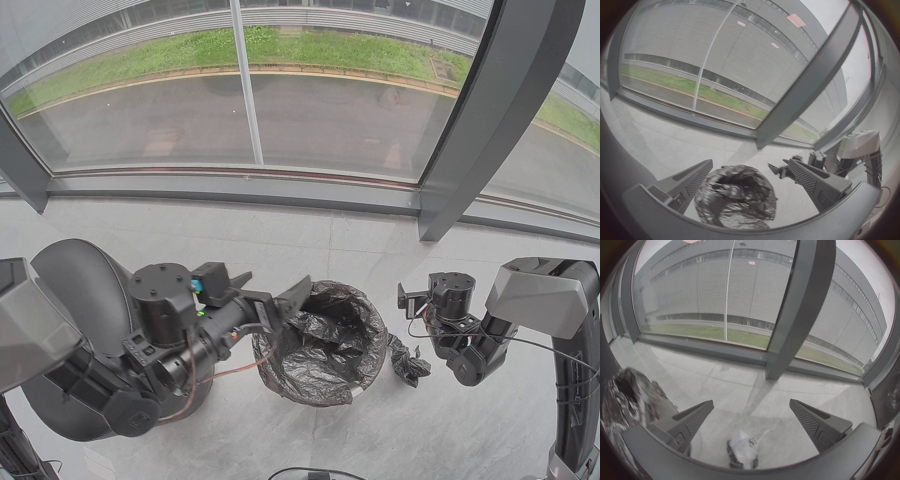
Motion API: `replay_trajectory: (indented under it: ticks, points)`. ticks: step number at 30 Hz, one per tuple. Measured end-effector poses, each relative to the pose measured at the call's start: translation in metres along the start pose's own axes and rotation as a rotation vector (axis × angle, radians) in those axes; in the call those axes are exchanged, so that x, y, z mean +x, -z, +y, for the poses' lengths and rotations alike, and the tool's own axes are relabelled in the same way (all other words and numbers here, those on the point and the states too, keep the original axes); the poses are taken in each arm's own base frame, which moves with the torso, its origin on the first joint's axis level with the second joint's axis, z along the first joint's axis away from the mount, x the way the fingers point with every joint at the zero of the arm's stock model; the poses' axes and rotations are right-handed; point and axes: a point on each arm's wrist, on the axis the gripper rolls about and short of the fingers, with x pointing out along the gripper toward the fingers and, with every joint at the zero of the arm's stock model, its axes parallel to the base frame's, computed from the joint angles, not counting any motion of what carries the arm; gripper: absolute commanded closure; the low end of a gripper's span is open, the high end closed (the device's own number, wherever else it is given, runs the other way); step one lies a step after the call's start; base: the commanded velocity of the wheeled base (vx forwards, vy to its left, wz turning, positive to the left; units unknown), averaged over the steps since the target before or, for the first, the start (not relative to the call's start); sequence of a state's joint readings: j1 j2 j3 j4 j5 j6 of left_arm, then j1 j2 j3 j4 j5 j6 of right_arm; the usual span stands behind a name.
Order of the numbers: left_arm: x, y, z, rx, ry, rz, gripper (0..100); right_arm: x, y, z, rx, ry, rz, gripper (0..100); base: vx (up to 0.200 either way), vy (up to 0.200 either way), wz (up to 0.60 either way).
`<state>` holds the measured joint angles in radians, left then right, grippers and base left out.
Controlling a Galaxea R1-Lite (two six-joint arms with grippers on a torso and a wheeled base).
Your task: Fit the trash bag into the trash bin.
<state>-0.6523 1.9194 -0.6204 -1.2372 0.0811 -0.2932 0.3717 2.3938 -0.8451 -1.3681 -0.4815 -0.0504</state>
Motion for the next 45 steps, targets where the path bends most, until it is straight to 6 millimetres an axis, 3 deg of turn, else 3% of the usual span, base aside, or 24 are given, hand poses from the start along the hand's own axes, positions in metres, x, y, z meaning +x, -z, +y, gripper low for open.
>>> replay_trajectory:
  ticks: [4,10,25,36,45]
  points:
    - [-0.016,-0.015,0.031,-0.030,-0.049,-0.048,0,0.006,0.015,-0.019,-0.038,0.044,0.107,0,0.000,0.000,0.00]
    - [-0.031,-0.025,0.054,-0.072,-0.053,-0.086,0,0.010,0.031,-0.030,-0.071,0.069,0.219,0,0.000,0.000,0.00]
    - [-0.029,-0.022,0.066,-0.077,-0.089,-0.077,0,0.051,0.017,-0.012,-0.105,0.036,0.356,0,0.000,0.000,0.00]
    - [-0.024,-0.014,0.071,-0.079,-0.101,-0.054,0,0.090,-0.005,0.005,-0.069,-0.045,0.440,0,0.000,0.000,0.00]
    - [-0.021,-0.008,0.074,-0.080,-0.109,-0.040,0,0.110,0.006,0.016,-0.070,-0.068,0.502,0,0.000,0.000,0.00]
